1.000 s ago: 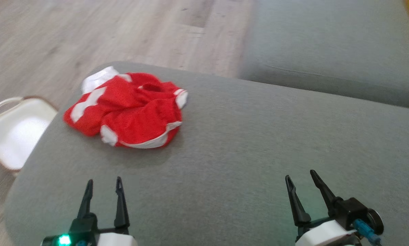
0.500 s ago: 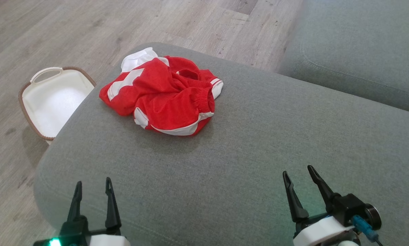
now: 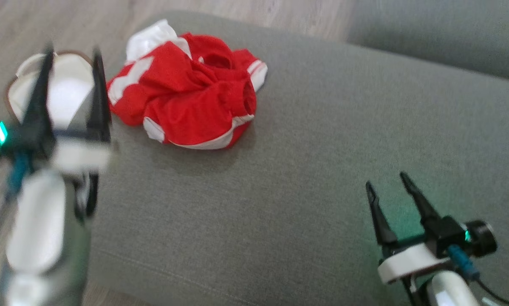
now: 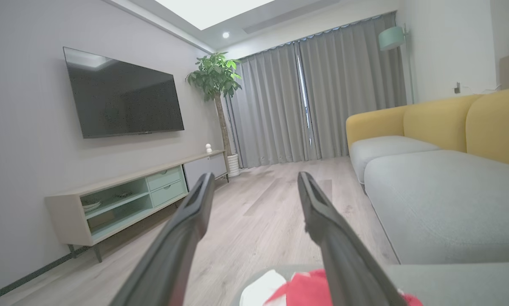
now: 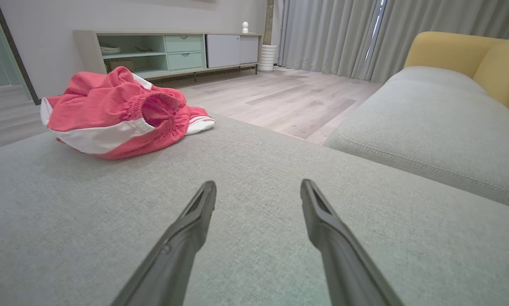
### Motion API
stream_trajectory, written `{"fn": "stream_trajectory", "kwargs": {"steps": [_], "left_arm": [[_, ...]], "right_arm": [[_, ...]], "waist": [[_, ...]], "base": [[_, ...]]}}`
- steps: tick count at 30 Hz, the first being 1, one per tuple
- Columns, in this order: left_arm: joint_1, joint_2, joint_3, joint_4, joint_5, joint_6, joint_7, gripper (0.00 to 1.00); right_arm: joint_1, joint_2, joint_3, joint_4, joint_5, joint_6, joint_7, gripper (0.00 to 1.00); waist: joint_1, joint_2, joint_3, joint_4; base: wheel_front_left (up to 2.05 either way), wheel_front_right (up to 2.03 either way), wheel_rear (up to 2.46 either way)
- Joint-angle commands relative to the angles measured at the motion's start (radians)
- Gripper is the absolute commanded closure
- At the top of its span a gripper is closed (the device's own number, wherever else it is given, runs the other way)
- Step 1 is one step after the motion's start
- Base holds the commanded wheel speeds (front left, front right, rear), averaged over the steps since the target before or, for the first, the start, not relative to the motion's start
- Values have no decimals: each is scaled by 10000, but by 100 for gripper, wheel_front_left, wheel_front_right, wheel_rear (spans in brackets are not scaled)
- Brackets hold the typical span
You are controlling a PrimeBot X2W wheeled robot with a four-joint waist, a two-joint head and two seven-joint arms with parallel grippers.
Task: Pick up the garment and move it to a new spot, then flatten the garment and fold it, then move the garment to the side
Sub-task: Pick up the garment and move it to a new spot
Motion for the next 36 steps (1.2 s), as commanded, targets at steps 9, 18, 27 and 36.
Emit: {"fn": "stream_trajectory", "kwargs": {"steps": [9, 18, 27, 36], "left_arm": [[-4712, 427, -488, 3433, -991, -803, 3448, 0], [-6209, 573, -869, 7275, -1909, -894, 5775, 0], [-6008, 395, -1337, 8726, -1934, -905, 3973, 100], [-6957, 426, -2634, 8407, -2470, -907, 2137, 100]], "right_arm": [[-739, -1055, -337, -1026, -433, 77, -122, 0], [-494, -1794, -554, -1593, -417, 77, -122, 0], [-225, -1935, -717, -1862, -463, 77, -122, 0], [-384, -1397, -501, -1539, -276, 77, -122, 0]], "waist": [[-1, 0, 1654, -680], [-1, 0, 2155, -1075], [-1, 0, 2372, -1017], [-1, 0, 1253, -1099]], "base": [[0, 0, 0], [0, 0, 0], [0, 0, 0], [0, 0, 0]]}}
